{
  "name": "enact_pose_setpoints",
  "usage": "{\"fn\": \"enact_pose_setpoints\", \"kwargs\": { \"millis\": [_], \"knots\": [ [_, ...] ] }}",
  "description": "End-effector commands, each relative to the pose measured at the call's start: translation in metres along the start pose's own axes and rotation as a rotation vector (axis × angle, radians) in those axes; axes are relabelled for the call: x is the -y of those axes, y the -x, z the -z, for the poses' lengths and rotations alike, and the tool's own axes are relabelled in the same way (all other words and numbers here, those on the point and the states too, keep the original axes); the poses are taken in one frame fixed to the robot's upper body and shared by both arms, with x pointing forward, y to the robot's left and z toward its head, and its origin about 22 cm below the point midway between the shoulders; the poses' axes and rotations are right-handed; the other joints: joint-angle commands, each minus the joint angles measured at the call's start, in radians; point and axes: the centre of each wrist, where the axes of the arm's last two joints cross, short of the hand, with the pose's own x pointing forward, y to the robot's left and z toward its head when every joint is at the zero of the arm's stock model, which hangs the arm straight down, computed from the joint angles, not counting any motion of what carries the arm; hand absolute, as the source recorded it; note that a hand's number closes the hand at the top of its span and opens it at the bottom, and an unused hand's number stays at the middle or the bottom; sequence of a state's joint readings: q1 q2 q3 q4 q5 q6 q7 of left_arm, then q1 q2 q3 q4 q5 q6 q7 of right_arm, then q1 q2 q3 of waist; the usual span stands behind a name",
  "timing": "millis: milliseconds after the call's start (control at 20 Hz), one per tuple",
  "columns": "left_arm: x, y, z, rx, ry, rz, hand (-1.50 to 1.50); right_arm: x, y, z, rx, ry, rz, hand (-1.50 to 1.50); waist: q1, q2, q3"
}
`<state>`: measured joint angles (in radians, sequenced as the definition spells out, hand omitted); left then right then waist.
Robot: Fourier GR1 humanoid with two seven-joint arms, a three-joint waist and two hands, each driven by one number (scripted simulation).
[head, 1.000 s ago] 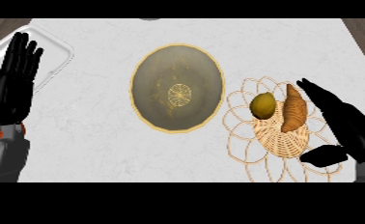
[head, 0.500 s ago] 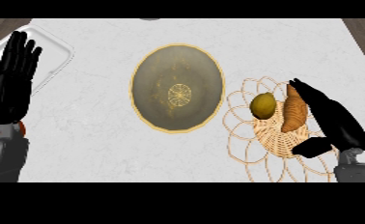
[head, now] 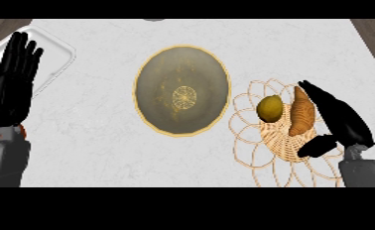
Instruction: Pick the croissant from the placemat and place it in the bowl
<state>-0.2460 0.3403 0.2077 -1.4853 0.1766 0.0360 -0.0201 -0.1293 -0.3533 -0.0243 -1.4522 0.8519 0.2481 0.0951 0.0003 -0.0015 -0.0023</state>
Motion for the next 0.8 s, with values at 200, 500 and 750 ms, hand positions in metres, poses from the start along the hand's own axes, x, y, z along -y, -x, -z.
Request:
{"fn": "enact_pose_setpoints", "kwargs": {
  "millis": [200, 500, 750],
  "knots": [
    [0.005, -0.01, 0.012, -0.012, 0.012, 0.013, 0.0, -0.007, 0.0, 0.013, 0.105, 0.129, -0.022, 1.5, 0.0, 0.002, 0.003],
    [0.003, -0.013, 0.012, -0.005, -0.004, -0.006, 0.0, -0.005, 0.004, -0.006, 0.111, 0.138, -0.063, 1.5, -0.003, 0.001, 0.002],
    [0.019, -0.009, 0.013, 0.02, 0.047, -0.006, 0.0, 0.059, 0.006, 0.046, 0.262, 0.085, -0.191, 1.5, 0.046, 0.015, 0.004]
  ]
}}
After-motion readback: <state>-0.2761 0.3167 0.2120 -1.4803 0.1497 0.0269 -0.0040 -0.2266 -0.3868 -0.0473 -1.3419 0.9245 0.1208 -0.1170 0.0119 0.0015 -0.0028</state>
